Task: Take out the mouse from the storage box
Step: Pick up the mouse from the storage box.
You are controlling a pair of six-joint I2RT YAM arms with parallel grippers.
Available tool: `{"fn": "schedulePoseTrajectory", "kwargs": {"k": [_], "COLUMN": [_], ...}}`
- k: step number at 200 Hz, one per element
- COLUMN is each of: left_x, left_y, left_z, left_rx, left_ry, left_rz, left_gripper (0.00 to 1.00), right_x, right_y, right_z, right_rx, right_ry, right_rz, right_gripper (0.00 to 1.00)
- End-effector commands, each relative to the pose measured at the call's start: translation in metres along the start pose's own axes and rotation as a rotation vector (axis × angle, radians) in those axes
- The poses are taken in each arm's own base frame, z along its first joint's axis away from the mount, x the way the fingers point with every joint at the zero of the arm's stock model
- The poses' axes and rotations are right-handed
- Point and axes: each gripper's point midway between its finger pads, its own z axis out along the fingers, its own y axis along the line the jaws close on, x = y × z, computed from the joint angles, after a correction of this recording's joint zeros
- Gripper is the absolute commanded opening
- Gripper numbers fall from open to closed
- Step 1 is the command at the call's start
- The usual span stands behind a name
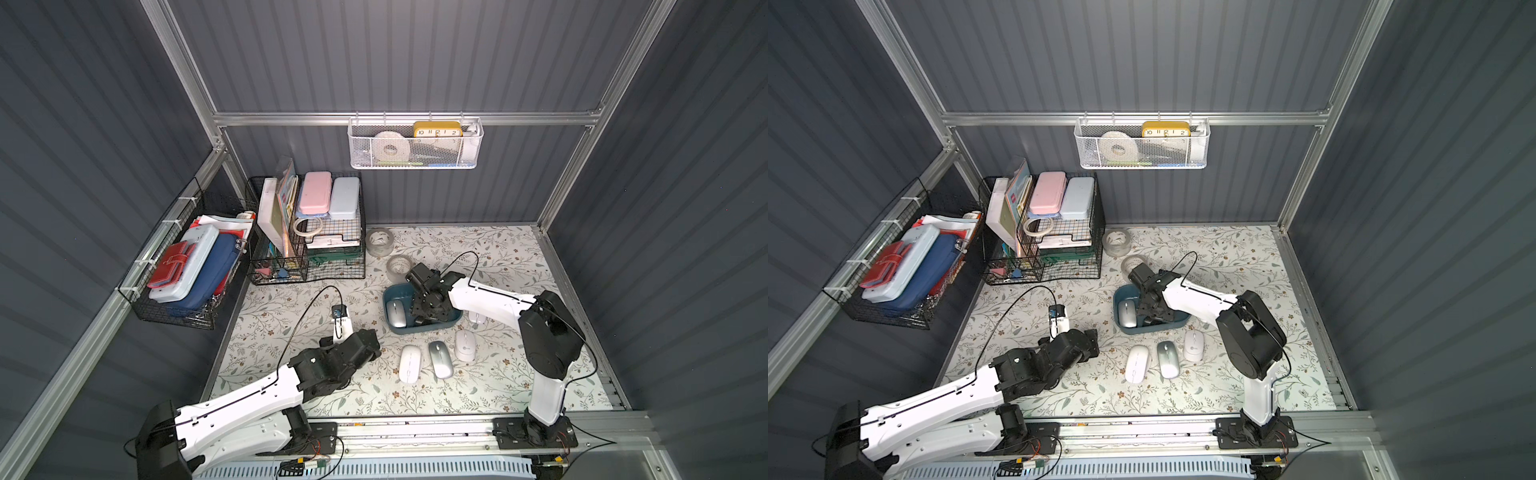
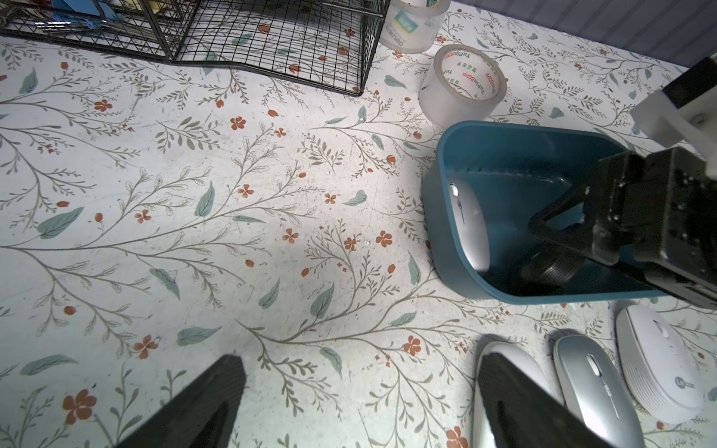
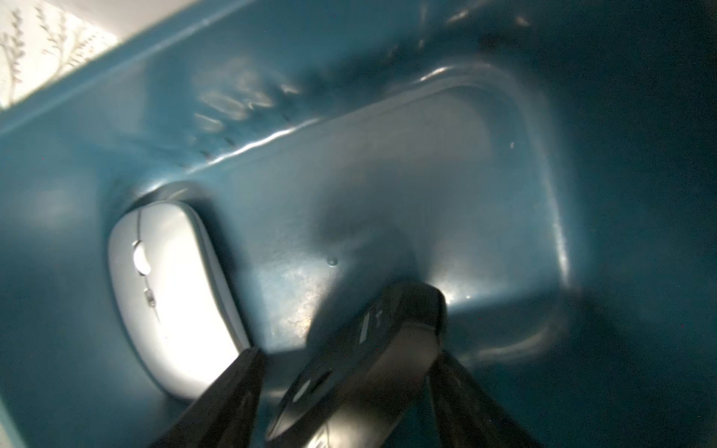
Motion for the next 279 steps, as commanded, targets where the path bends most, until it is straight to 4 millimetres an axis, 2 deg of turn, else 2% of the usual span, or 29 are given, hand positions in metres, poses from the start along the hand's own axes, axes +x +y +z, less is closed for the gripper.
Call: {"fn": "schedulePoseTrajectory", "kwargs": {"k": [1,43,132,157,206,240,279], "left_x": [0.005,0.005,0.005,0.006,0.005,0.005,0.004], "left_y": [0.014,0.014,0.016,0.016,0.015,0.013,0.01], "left_z": [0.001,0.001,0.001,0.001,0.001,0.002,0.002], "left_rx": [-0.043,-0.046,-0.049,-0.051,-0.05,-0.048,-0.04], "left_ry": [0.0,0.001,0.0,0.001,0.001,0.003,0.004], "left_rz": [0.002,0.001,0.001,0.003,0.003,0.007,0.012], "left_gripper": [0.99,1.0,0.99,0.99,0.99,0.99,0.99], "right_x": [0.003,0.001,-0.011,-0.019,-0.042,-0.06,-0.092], "right_y": [-0.006,-0.007,0.01,0.017,0.012,-0.005,-0.059], "right_z": [0.008,0.01,0.006,-0.005,-0.038,-0.065,-0.091], "right_rx": [0.027,0.037,-0.043,-0.114,-0.204,-0.253,-0.241], "right_ry": [0.003,-0.006,-0.021,-0.046,-0.116,-0.175,-0.268], "right_rz": [-0.008,-0.012,-0.017,-0.005,0.008,0.016,0.079], "right_gripper": [0.71,0.59,0.36,0.34,0.33,0.33,0.35]}}
